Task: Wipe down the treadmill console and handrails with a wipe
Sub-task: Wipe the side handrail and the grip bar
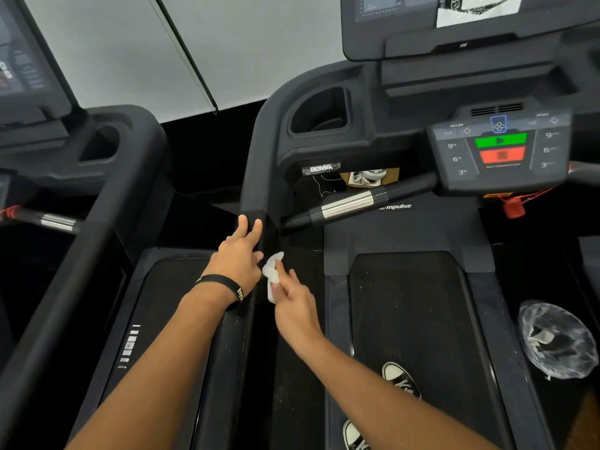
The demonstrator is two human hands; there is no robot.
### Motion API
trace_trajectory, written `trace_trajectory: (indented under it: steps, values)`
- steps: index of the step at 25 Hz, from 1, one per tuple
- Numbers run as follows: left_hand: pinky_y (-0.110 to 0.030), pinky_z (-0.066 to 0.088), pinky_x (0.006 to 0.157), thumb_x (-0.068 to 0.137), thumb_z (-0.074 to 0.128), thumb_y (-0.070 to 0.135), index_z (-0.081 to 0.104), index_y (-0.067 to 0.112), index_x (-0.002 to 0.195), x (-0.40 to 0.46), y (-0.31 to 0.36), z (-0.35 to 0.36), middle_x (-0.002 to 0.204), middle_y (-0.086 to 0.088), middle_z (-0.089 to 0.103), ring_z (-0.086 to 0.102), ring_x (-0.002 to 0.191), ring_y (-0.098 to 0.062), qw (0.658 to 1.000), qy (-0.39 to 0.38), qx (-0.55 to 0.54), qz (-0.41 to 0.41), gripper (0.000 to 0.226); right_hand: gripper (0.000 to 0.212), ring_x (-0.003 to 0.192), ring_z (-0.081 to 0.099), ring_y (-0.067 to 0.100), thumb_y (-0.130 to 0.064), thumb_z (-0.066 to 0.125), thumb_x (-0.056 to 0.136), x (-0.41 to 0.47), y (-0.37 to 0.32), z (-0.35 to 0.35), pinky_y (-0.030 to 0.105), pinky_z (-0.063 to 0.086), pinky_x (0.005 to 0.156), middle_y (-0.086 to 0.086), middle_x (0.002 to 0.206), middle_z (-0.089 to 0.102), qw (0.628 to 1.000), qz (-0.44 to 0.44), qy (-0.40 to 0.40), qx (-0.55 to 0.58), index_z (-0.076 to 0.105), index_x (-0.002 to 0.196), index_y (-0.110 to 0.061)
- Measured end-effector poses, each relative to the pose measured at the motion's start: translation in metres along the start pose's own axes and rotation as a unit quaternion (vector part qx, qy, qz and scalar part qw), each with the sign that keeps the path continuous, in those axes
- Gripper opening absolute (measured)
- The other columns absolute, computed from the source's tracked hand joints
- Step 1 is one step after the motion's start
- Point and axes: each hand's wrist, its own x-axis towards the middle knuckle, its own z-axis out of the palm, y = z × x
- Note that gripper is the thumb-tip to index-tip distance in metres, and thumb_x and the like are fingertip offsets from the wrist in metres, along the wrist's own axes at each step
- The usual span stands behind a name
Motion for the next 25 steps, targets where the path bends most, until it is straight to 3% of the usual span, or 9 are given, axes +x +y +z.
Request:
trace_trajectory:
  steps: [6,8,11,13,16,19,22,23,25]
  values:
    - [-0.040,0.046,0.102,0.098,0.050,0.013,0.021,0.028,0.152,-0.018,-0.007,-0.004,0.162,0.003,0.005,0.037,0.138,-0.026,1.000,-0.003,-0.013,0.021,0.063,0.051,0.151,0.019,0.027,-0.040,0.031,0.108,0.038,-0.027,-0.006,0.044,0.021,0.120,0.005,0.166,0.019,0.997,0.070,-0.020,-0.031,0.018,0.157,-0.042]
    - [-0.037,0.046,0.102,0.098,0.049,0.012,0.025,0.029,0.151,-0.035,-0.012,0.001,0.162,0.006,0.007,0.035,0.139,-0.026,0.999,-0.001,-0.022,0.034,0.061,0.053,0.148,0.028,0.021,-0.038,0.033,0.108,-0.005,-0.016,-0.001,0.037,0.027,0.117,-0.001,0.165,0.025,0.997,0.022,-0.033,-0.061,0.015,0.158,-0.038]
    - [-0.020,0.048,0.087,0.097,0.050,0.009,0.035,0.031,0.148,-0.061,-0.024,-0.001,0.161,0.011,0.013,0.056,0.117,-0.020,0.996,-0.008,-0.082,0.030,0.057,0.058,0.152,-0.001,0.000,-0.027,0.031,0.110,-0.088,0.008,0.019,0.034,0.004,0.126,-0.016,0.167,-0.003,0.980,-0.141,-0.065,-0.125,0.000,0.158,-0.033]
    - [-0.009,0.039,0.088,0.097,0.048,0.007,0.043,0.028,0.144,-0.075,-0.032,-0.006,0.159,0.010,0.019,0.054,0.121,-0.015,0.992,-0.023,-0.118,0.024,0.052,0.057,0.153,-0.010,0.006,-0.024,0.026,0.110,-0.130,0.036,0.024,0.036,-0.004,0.125,-0.014,0.167,-0.011,0.932,-0.239,-0.104,-0.253,-0.004,0.159,-0.027]
    - [-0.015,0.024,0.106,0.099,0.047,0.013,0.044,0.024,0.144,-0.095,-0.038,-0.006,0.160,0.005,0.019,0.031,0.142,-0.017,0.993,-0.053,-0.107,0.025,0.047,0.052,0.155,0.006,0.022,-0.030,0.026,0.108,-0.167,0.065,0.016,0.046,0.010,0.123,-0.002,0.168,0.013,0.786,-0.427,-0.187,-0.406,0.023,0.158,-0.015]
    - [-0.038,0.022,0.118,0.100,0.045,0.020,0.035,0.022,0.149,-0.112,-0.034,-0.002,0.162,0.003,0.011,0.021,0.146,-0.024,0.993,-0.083,-0.081,0.027,0.050,0.051,0.154,0.013,0.023,-0.036,0.039,0.104,-0.195,0.069,0.023,0.049,0.014,0.123,0.003,0.161,0.033,0.682,-0.534,-0.278,-0.415,0.042,0.149,-0.012]
    - [-0.042,0.022,0.118,0.102,0.041,0.023,0.033,0.019,0.150,-0.121,-0.036,-0.002,0.162,0.001,0.009,0.020,0.146,-0.026,0.992,-0.094,-0.080,0.017,0.049,0.050,0.153,0.017,0.022,-0.040,0.040,0.101,-0.221,0.077,0.039,0.050,0.015,0.123,0.000,0.156,0.041,0.585,-0.611,-0.325,-0.422,0.047,0.144,-0.017]
    - [-0.042,0.022,0.118,0.102,0.040,0.025,0.034,0.019,0.149,-0.122,-0.038,-0.002,0.162,0.001,0.010,0.020,0.146,-0.026,0.992,-0.096,-0.080,0.017,0.048,0.048,0.152,0.020,0.023,-0.040,0.040,0.101,-0.213,0.075,0.037,0.053,0.014,0.123,-0.002,0.154,0.044,0.572,-0.620,-0.325,-0.428,0.049,0.143,-0.019]
    - [-0.039,0.022,0.118,0.103,0.039,0.029,0.040,0.019,0.146,-0.120,-0.041,-0.002,0.161,-0.001,0.014,0.023,0.145,-0.024,0.992,-0.091,-0.087,0.022,0.045,0.045,0.150,0.028,0.026,-0.037,0.043,0.099,-0.169,0.054,0.025,0.059,0.010,0.122,-0.005,0.151,0.048,0.589,-0.605,-0.282,-0.455,0.054,0.140,-0.022]
